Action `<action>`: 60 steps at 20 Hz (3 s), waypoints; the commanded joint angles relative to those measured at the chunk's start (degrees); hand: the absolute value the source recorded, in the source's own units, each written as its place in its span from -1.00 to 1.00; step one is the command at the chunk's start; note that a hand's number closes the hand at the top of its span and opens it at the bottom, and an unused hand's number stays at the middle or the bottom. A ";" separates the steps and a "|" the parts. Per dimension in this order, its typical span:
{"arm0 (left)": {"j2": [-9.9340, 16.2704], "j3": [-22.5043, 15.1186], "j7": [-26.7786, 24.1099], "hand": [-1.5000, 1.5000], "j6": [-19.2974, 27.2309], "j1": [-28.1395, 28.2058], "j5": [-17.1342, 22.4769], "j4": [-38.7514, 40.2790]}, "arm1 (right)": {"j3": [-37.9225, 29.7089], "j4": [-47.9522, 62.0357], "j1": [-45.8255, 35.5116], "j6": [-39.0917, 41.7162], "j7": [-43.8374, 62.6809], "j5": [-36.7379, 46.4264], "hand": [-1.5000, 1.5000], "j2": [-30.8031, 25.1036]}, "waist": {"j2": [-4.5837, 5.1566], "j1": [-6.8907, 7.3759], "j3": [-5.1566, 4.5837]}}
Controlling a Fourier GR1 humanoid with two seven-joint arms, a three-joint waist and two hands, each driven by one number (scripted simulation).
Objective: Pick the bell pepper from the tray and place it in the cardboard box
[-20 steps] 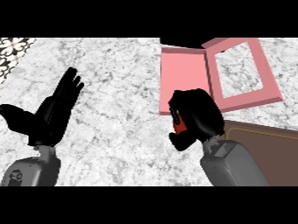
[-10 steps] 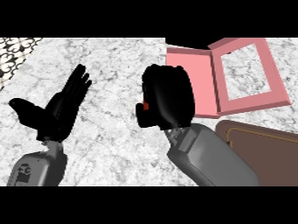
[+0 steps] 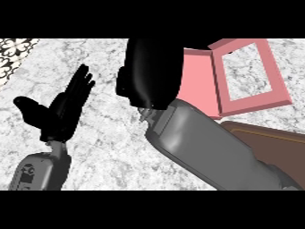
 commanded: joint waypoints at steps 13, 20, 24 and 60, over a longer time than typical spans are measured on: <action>1.38 3.54 -1.05 0.00 0.99 1.41 0.70 -0.47 | -0.83 28.18 -16.14 -10.06 13.02 -2.58 1.00 0.39 | 0.33 -4.78 0.20; 2.96 4.45 -1.60 0.00 -0.44 3.96 1.27 -1.80 | -1.98 41.21 -16.31 -15.31 5.72 -4.13 1.00 0.40 | 0.50 -5.61 0.27; 2.12 4.13 -1.92 0.00 0.61 3.18 0.55 -1.44 | -0.87 45.21 -17.27 -7.23 3.78 -9.92 1.00 0.40 | 0.28 -5.90 0.26; 3.46 6.99 -1.89 0.00 0.12 10.20 2.01 -6.64 | -18.23 20.26 2.49 -59.57 -19.70 -21.27 -1.00 0.41 | -0.95 -10.51 0.42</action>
